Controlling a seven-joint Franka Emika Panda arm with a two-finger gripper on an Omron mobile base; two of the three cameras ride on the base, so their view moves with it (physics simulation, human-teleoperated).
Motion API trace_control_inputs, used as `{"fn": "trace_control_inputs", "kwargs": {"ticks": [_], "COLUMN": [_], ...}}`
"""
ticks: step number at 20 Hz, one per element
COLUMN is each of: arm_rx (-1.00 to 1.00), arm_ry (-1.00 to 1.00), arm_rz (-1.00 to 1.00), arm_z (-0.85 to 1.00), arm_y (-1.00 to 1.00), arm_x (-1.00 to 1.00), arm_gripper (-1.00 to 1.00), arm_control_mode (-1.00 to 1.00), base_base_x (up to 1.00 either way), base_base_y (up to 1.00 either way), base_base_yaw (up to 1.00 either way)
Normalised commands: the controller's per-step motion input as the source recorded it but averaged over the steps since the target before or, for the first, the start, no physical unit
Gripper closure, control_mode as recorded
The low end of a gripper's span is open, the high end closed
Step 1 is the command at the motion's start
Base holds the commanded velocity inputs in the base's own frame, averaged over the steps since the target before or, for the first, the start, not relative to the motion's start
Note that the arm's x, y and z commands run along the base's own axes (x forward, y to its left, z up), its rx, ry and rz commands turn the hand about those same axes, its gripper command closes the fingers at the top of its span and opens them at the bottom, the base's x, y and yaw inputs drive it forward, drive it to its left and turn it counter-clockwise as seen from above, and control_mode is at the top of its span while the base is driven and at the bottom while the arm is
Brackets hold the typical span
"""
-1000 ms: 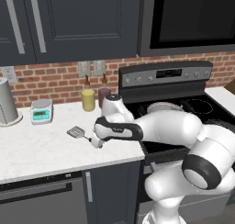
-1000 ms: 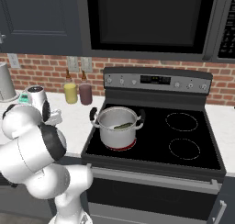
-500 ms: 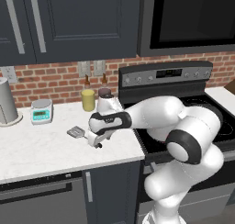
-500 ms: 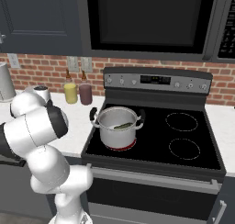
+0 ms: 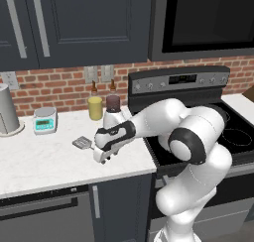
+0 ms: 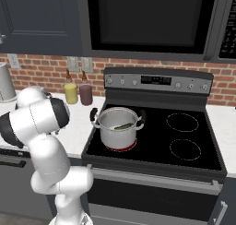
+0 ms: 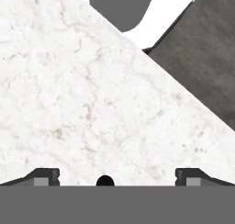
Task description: Put the squash and cucumber in the pot. Retrieve the spatula and lightly stir the vegetables in the pot.
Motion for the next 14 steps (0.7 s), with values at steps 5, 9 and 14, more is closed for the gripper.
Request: {"fn": "trace_control_inputs", "kwargs": {"ticks": [5, 9, 14], "arm_rx": [0.0, 0.0, 0.0], "arm_ry": [0.0, 0.0, 0.0], "arm_rz": [0.0, 0.0, 0.0], "arm_z": [-0.36, -0.31, -0.38], "arm_y": [0.09, 0.16, 0.2], "arm_x": [0.41, 0.32, 0.1], "arm_gripper": [-1.0, -1.0, -1.0], "arm_control_mode": [-1.0, -1.0, -1.0], "base_base_x": [0.0, 0.0, 0.0], "base_base_y": [0.0, 0.0, 0.0], "base_base_yaw": [0.0, 0.0, 0.0]}}
